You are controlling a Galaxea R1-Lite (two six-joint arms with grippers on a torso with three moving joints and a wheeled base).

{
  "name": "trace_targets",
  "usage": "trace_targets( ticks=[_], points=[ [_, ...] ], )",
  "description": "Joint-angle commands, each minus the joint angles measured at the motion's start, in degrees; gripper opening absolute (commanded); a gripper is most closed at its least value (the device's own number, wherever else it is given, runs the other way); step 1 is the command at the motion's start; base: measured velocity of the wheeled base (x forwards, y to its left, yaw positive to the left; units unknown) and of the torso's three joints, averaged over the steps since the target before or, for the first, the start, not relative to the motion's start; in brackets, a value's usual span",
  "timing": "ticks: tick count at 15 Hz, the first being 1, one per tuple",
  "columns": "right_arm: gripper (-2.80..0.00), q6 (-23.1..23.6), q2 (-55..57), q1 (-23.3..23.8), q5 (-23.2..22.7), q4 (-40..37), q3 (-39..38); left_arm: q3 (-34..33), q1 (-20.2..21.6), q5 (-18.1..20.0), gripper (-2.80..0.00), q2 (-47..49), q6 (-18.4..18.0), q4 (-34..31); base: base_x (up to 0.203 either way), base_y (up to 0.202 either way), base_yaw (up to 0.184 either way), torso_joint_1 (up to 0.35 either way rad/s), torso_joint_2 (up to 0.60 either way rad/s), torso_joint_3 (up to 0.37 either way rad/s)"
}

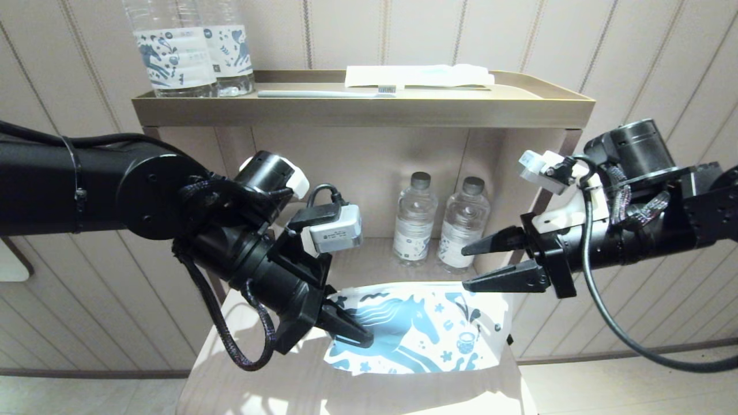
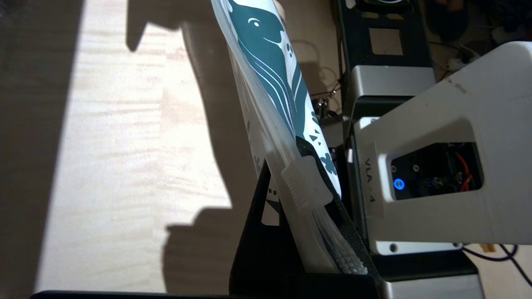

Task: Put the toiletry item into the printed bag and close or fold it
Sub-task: Hand it to the other hand

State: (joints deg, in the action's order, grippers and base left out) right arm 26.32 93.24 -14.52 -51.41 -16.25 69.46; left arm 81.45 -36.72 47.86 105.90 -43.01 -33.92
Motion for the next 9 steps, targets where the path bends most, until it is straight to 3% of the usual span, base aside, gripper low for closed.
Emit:
trace_targets(
  ticks=[1,9],
  points=[
    [0.0,0.93,1.42,0.19,-0.36,-0.18,-0.03,-1.21,-0.02,0.39,-2.8,-0.17,-0.23,1.67,0.0,0.0,0.0,0.0,0.0,0.0],
    [0.0,4.97,2.92,-0.33,-3.88,-0.01,-3.54,-2.53,0.07,2.06,-2.8,-2.01,-0.41,3.34,0.0,0.0,0.0,0.0,0.0,0.0]
  ],
)
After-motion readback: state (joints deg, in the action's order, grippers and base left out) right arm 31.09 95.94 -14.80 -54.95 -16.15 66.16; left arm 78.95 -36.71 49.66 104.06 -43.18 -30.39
